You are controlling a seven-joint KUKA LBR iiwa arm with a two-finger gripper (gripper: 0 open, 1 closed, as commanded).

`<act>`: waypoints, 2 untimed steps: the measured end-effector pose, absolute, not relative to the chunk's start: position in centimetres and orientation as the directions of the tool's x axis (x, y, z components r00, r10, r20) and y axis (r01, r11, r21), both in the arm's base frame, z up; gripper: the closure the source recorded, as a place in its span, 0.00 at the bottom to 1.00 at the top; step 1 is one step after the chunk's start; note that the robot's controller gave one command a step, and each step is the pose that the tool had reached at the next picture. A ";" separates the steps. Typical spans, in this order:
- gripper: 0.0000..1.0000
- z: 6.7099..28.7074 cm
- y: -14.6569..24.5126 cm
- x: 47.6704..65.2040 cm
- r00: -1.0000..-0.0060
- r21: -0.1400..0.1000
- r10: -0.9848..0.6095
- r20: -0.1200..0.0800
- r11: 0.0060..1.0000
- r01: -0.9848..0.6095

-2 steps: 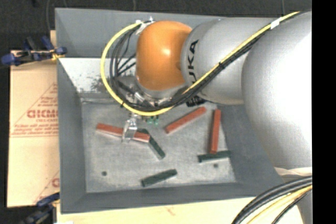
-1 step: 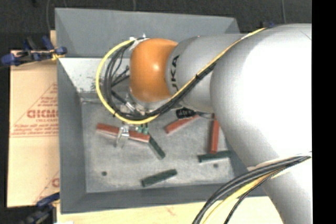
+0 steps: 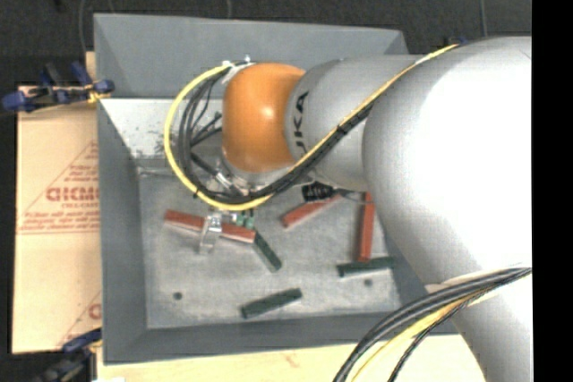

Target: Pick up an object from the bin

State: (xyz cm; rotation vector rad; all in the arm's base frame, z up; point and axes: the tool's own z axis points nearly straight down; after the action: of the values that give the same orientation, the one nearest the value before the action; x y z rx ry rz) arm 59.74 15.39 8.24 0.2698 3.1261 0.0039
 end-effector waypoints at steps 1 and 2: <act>0.00 7.7 15.4 60.1 -0.986 0.004 0.169 -0.005 0.986 0.169; 1.00 8.0 15.4 60.3 -0.940 0.011 0.340 -0.003 0.940 0.340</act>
Offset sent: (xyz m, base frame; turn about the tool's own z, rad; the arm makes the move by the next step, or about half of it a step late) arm 0.0007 -0.0042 -0.0124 0.1781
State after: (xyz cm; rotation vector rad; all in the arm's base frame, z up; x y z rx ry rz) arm 60.28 15.35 8.03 0.5418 3.0896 0.0166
